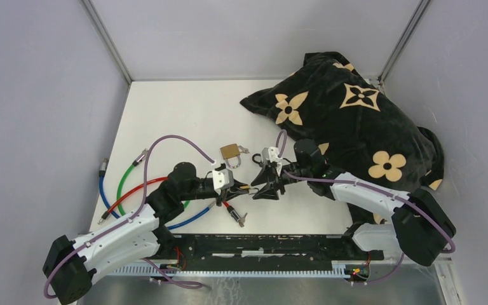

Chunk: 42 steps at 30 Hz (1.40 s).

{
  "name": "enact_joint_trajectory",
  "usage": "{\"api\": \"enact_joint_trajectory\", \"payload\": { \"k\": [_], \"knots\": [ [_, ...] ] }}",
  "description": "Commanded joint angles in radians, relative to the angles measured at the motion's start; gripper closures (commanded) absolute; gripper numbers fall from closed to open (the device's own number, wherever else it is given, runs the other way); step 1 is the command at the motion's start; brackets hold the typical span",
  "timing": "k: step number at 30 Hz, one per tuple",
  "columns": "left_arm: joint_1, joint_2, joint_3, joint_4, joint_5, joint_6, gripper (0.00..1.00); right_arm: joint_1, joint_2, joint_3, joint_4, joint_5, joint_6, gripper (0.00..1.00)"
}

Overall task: Lock with the key
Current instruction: Pick up the lock from the center of the board.

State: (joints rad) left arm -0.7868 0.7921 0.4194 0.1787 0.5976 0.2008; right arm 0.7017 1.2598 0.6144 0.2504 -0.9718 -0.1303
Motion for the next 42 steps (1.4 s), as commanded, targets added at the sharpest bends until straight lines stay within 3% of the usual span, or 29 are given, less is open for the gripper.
{"api": "enact_joint_trajectory", "payload": {
  "k": [1,6,12,14,15,16,20,24,30,38,42],
  "knots": [
    [0.003,-0.002,0.041,0.081,0.015,0.012,0.98,0.017,0.036,0.017,0.054,0.002,0.037,0.54],
    [0.003,-0.011,0.037,0.073,0.018,0.032,0.98,0.018,0.047,0.046,0.020,0.015,0.042,1.00],
    [0.001,-0.021,0.001,0.056,0.048,0.147,0.98,0.006,-0.002,0.045,0.058,0.111,0.103,1.00],
    [0.003,-0.028,-0.005,0.029,0.077,0.213,0.74,0.007,-0.024,0.046,0.020,0.181,0.058,1.00],
    [0.003,-0.035,-0.005,0.010,0.103,0.240,0.55,0.006,-0.037,0.045,-0.001,0.215,0.031,1.00],
    [0.002,-0.043,-0.004,-0.013,0.132,0.271,0.46,0.007,-0.049,0.043,-0.016,0.248,0.000,1.00],
    [0.002,-0.063,0.002,-0.103,0.191,0.329,0.32,0.006,-0.068,0.068,-0.104,0.340,-0.103,1.00],
    [0.001,-0.075,0.006,-0.121,0.178,0.312,0.29,0.006,-0.059,0.115,-0.200,0.361,-0.186,1.00],
    [0.003,-0.086,0.017,0.003,-0.009,0.238,0.27,0.007,-0.119,0.116,-0.223,0.262,-0.259,1.00],
    [0.017,-0.078,0.003,0.078,-0.073,0.159,0.25,0.010,-0.143,0.123,-0.233,0.141,-0.284,1.00],
    [0.036,-0.069,-0.015,0.126,-0.063,0.108,0.43,0.016,-0.147,0.126,-0.220,0.104,-0.276,1.00]
  ]
}}
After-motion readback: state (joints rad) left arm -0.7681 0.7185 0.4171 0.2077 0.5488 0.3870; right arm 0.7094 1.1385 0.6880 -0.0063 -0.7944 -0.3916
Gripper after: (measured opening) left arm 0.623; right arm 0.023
